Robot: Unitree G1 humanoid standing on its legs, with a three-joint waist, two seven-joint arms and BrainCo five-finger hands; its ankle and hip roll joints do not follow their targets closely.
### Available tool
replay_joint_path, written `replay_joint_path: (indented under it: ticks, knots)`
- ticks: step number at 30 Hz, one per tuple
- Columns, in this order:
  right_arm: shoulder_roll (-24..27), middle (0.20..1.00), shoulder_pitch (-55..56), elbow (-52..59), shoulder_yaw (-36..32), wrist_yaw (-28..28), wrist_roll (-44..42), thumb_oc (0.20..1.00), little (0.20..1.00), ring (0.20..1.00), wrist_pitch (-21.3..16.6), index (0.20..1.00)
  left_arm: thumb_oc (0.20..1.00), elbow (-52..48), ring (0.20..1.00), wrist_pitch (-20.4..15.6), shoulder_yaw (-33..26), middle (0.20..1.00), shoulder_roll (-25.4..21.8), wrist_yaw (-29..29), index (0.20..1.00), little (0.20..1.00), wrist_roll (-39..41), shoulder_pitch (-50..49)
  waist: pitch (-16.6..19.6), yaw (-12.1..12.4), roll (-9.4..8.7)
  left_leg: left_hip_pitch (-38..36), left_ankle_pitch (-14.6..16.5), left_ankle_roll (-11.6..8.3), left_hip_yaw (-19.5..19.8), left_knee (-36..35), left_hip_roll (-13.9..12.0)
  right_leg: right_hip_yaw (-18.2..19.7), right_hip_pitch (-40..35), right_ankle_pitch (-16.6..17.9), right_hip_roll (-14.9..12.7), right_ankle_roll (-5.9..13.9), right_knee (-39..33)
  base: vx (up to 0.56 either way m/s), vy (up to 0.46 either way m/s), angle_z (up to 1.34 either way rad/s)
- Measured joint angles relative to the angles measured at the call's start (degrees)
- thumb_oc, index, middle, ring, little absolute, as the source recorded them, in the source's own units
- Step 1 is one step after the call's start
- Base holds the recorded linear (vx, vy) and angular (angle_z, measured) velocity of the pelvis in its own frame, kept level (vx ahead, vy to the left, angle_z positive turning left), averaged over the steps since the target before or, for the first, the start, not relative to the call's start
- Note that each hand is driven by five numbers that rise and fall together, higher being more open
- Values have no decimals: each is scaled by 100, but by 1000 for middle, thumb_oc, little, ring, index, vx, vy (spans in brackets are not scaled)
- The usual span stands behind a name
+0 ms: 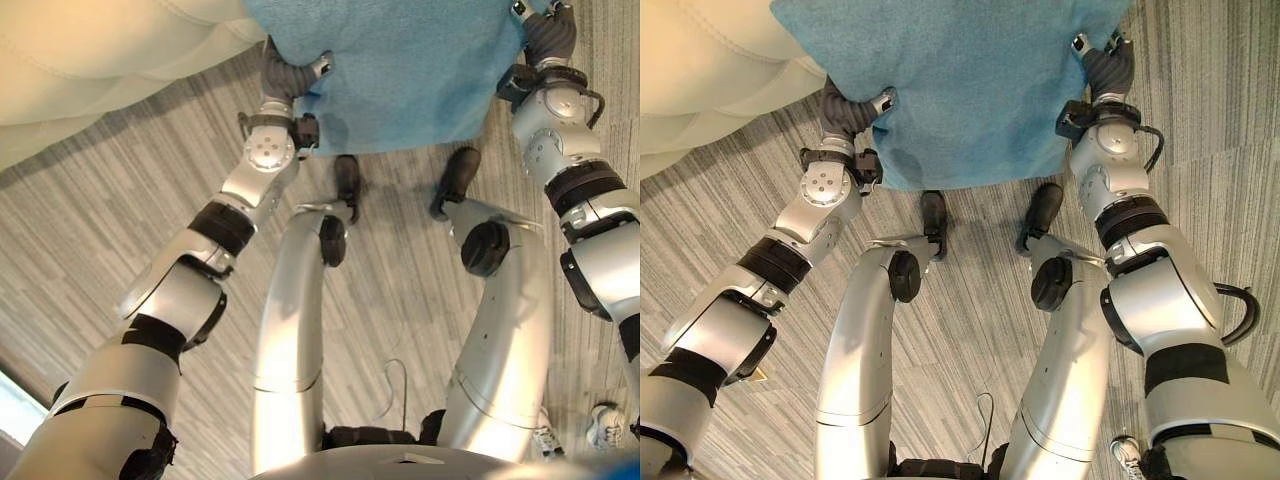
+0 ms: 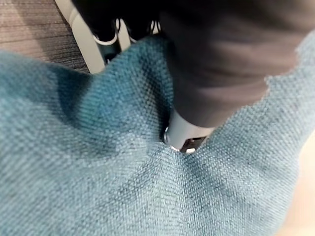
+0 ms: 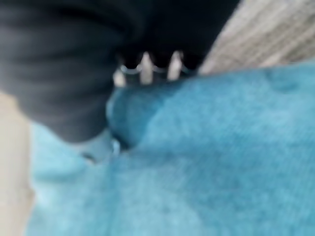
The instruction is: Pick up all the scattered cushions and arrange them neatly on the sofa.
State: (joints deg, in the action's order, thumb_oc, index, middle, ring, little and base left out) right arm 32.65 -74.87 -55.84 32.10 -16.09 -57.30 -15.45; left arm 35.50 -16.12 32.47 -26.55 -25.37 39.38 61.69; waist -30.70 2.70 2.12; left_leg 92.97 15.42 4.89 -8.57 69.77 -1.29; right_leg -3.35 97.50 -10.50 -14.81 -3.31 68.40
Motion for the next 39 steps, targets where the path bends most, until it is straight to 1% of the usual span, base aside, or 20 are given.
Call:
replay_joint_path:
  ticks: [5, 9, 11, 12, 13, 14, 16, 19, 20, 24, 25, 28, 29, 30, 32, 34, 35, 36, 38, 39]
  knots:
    - [-2, 200, 116, 313, -238, -9, 33, 200, 200, 200, -66, 200, 200, 0, 200, 0, -190, 200, 52, -4, 200, 200, -3, -78, 1, -37, -7, -5, -23, 1, 8, -43, -11, 12, -25, 49, 58, -5, -84, -24, -7, -4]
    - [37, 200, 121, 822, -375, -196, 593, 200, 200, 200, -79, 200, 200, -239, 200, 1, -732, 200, 131, -12, 200, 200, -9, -266, 16, -225, -31, -317, -482, -3, 20, -1086, 33, -115, -429, 490, 134, 64, -1140, -60, -22, -2]
    - [26, 200, 167, 901, -416, -250, 780, 200, 200, 200, -88, 200, 200, -270, 200, 2, -735, 200, 140, -11, 200, 200, -13, -324, 61, -237, -87, -543, -631, -2, -3, -1465, 39, -123, -645, 671, 181, 110, -1537, -128, -36, -6]
    - [-12, 200, 339, 1190, -614, -381, 1101, 200, 200, 200, -83, 200, 200, -534, 200, 24, -965, 200, 159, -11, 200, 200, -17, -503, 40, -317, -104, -914, -825, 8, -8, -1992, 52, -242, -1063, 842, 191, 101, -2068, -134, -16, 1]
    - [-104, 200, 548, 1296, -678, -455, 1235, 200, 200, 200, -84, 200, 200, -611, 200, 24, -1011, 200, 192, -10, 200, 200, -21, -682, 42, -361, -113, -1180, -918, -19, 31, -2250, 97, -285, -1350, 911, 225, 139, -2307, -110, -19, 7]
    - [-203, 200, 880, 1435, -714, -492, 1390, 200, 200, 200, -104, 200, 200, -655, 200, 16, -1020, 200, 298, -8, 200, 200, -64, -901, 167, -369, -157, -1389, -957, -45, 69, -2428, 156, -276, -1540, 926, 237, 167, -2447, -103, -28, 6]
    - [-389, 200, 1872, 2131, -1096, -587, 1898, 200, 200, 200, -236, 200, 200, -1120, 200, -89, -1135, 200, 465, -5, 200, 200, -74, -1669, 833, -364, -256, -1536, -955, -87, 136, -2662, 176, -283, -1698, 846, 282, 268, -2585, -97, -67, 8]
    - [-564, 200, 2382, 2693, -1478, -690, 2342, 200, 200, 200, -267, 200, 200, -1371, 200, -112, -1304, 200, 529, 2, 200, 200, -78, -1991, 821, -375, -274, -2042, -988, -144, 286, -2869, 193, -463, -2270, 810, 281, 237, -2758, -49, -65, 12]
    - [-690, 200, 2601, 2863, -1548, -717, 2569, 200, 200, 200, -284, 200, 200, -1394, 200, -118, -1296, 200, 604, 4, 200, 200, -81, -2180, 829, -359, -278, -2416, -1007, -192, 390, -3009, 218, -544, -2674, 769, 275, 231, -2851, -60, -115, 20]
    - [-799, 200, 3265, 3509, -1680, -743, 3047, 200, 200, 200, -374, 200, 200, -1765, 200, -233, -1314, 200, 697, 37, 200, 200, -211, -2793, 829, -320, -279, -3146, -1087, -312, 626, -3393, 280, -782, -3466, 689, 255, 221, -3108, -43, -108, 22]
    - [-796, 200, 3537, 3696, -1723, -744, 3225, 200, 200, 200, -374, 200, 200, -1993, 200, -250, -1353, 200, 729, 88, 200, 200, -268, -3131, 835, -298, -292, -3569, -1155, -407, 794, -3693, 308, -945, -3922, 639, 254, 205, -3264, -24, -185, 41]
    - [-882, 200, 4165, 3904, -1741, -742, 3520, 200, 200, 200, -367, 200, 200, -2096, 200, -264, -1353, 200, 749, 278, 200, 200, -296, -3690, 838, -234, -310, -4396, -1393, -544, 1123, -4337, 311, -1310, -4838, 628, 279, 181, -3718, 3, -105, 42]
    - [-980, 200, 4354, 3905, -1719, -739, 3583, 200, 200, 200, -364, 200, 200, -2093, 200, -266, -1333, 200, 787, 290, 200, 200, -296, -3866, 890, -219, -376, -4643, -1440, -585, 1187, -4483, 315, -1369, -5073, 622, 305, 172, -3850, -9, -106, 42]
    - [-1132, 200, 4696, 3922, -1706, -670, 3757, 200, 200, 200, -327, 200, 200, -2099, 200, -275, -1394, 200, 748, 382, 200, 200, -299, -4256, 922, -130, -418, -5222, -1476, -621, 1351, -4833, 285, -1502, -5673, 553, 345, 167, -3993, -31, -101, 50]
    - [-1308, 200, 5148, 3922, -1694, -652, 3845, 200, 200, 200, -301, 200, 200, -2103, 200, -278, -1371, 200, 728, 547, 200, 200, -319, -4687, 988, -150, -381, -5785, -1576, -667, 1609, -5071, 310, -1451, -6294, 478, 425, 227, -4077, -17, -58, 67]
    - [-1448, 200, 5509, 3907, -1716, -642, 3844, 200, 200, 200, -278, 200, 200, -2108, 200, -276, -1321, 200, 674, 634, 200, 200, -427, -4978, 1098, -147, -410, -6237, -1622, -709, 1871, -5289, 325, -1206, -6839, 343, 586, 321, -4359, 45, -104, 57]
    - [-1471, 200, 5533, 3897, -1683, -616, 3844, 200, 200, 200, -235, 200, 200, -2111, 200, -280, -1350, 200, 635, 665, 200, 200, -465, -5091, 1171, -57, -419, -6320, -1631, -723, 1877, -5347, 278, -1206, -6930, 349, 642, 315, -4423, 61, -153, 19]
    - [-1478, 200, 5606, 3896, -1686, -509, 3843, 200, 200, 200, -198, 200, 200, -2117, 200, -262, -1433, 200, 600, 717, 200, 200, -477, -5223, 1181, 24, -415, -6593, -1685, -785, 1880, -5530, 217, -1215, -7215, 424, 711, 313, -4656, 30, -110, 2]
    - [-1451, 200, 5742, 3894, -1645, -372, 3843, 200, 200, 200, -148, 200, 200, -2130, 200, -254, -1506, 200, 505, 782, 200, 200, -525, -5448, 1218, 62, -376, -7031, -1781, -838, 2034, -5878, 157, -1369, -7754, 493, 833, 305, -4990, 24, -164, 26]
    - [-1408, 200, 5890, 3906, -1635, -275, 3844, 200, 200, 200, -112, 200, 200, -2262, 200, -193, -1600, 200, 483, 815, 200, 200, -593, -5637, 1299, 73, -366, -7368, -1854, -918, 2177, -6183, 81, -1522, -8182, 579, 930, 309, -5397, -1, -118, 39]
